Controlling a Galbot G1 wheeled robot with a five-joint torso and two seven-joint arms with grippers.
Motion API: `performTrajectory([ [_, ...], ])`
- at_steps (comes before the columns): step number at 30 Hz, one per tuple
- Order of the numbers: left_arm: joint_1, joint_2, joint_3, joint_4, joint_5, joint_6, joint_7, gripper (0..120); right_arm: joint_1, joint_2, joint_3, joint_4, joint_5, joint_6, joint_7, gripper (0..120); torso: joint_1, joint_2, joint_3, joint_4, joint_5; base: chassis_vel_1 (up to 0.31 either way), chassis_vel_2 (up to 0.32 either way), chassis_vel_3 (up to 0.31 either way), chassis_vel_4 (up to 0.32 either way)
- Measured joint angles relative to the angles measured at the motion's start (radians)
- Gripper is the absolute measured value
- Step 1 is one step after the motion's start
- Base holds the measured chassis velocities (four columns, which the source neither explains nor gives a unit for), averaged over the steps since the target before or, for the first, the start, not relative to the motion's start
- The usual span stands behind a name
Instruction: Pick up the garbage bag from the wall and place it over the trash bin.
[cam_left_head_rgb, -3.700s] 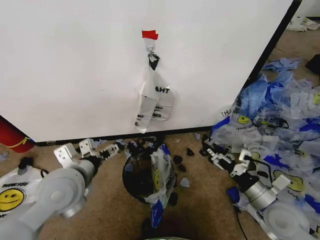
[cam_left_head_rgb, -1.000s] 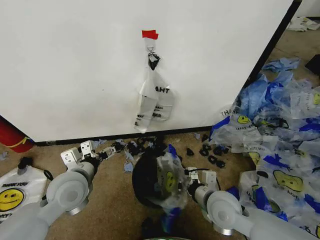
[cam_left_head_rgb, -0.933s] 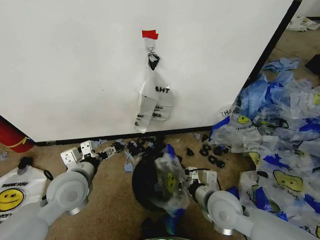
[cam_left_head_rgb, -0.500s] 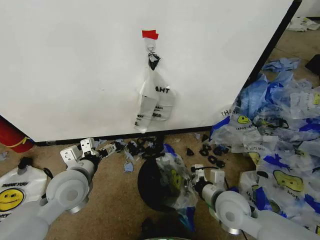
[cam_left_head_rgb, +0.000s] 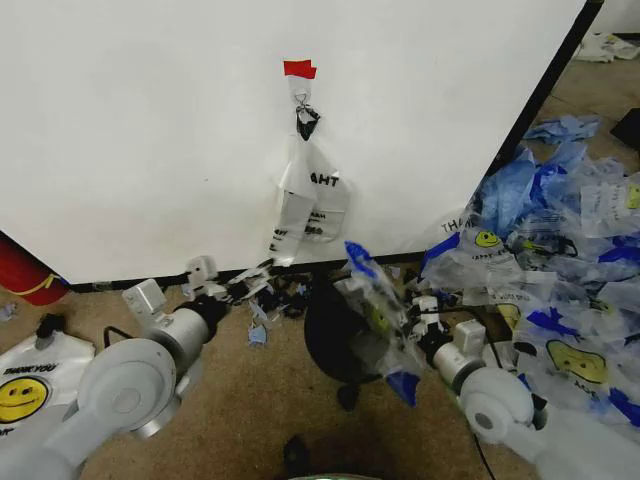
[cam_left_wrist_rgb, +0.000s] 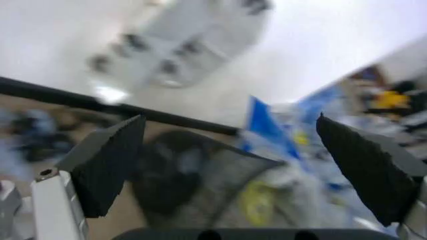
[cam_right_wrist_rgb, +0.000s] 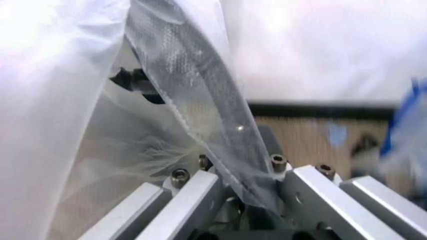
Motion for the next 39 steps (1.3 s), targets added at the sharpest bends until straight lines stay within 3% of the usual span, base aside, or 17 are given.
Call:
performTrajectory([
  [6,-0.108,-0.006,0.101,0.022,-0.059,-0.011,0.045,100,-0.027,-0.018,0.048,-0.020,-0.126,0.047,-0.115,0,0.000,0.000,0.000,-0.0002,-0.0003,0.000,0.000,0.000,0.000],
  [9,-0.290,-0.043,0.226,0.094,-0.188,0.031,0.096,100,-0.063,-0.026,0.103,-0.036,-0.224,0.099,-0.214,0,0.000,0.000,0.000,-0.0001,0.0000,0.000,0.000,0.000,0.000],
  [13,-0.443,-0.091,0.360,0.187,-0.196,0.037,0.108,100,-0.090,-0.025,0.124,-0.025,-0.226,0.103,-0.225,0,0.000,0.000,0.000,-0.0004,-0.0003,0.000,0.000,0.000,0.000],
  [19,-0.541,-0.110,0.493,0.253,-0.163,0.054,0.100,100,-0.135,-0.026,0.162,-0.007,-0.222,0.104,-0.226,0,0.000,0.000,0.000,-0.0004,-0.0005,0.000,0.000,0.000,0.000],
  [33,-0.595,-0.148,0.576,0.285,-0.160,0.033,0.121,100,-0.185,-0.031,0.209,-0.004,-0.209,0.115,-0.229,0,0.000,0.000,0.000,-0.0003,-0.0003,0.000,0.000,0.000,0.000],
  [36,-0.596,-0.151,0.579,0.288,-0.160,0.031,0.120,97,-0.185,-0.031,0.209,-0.006,-0.208,0.117,-0.229,0,0.000,0.000,0.000,-0.0002,-0.0003,0.000,0.000,0.000,0.000],
  [39,-0.598,-0.154,0.589,0.289,-0.159,0.028,0.116,86,-0.189,-0.031,0.210,-0.007,-0.208,0.119,-0.231,0,0.000,0.000,0.000,-0.0001,-0.0003,0.000,0.000,0.000,0.000],
])
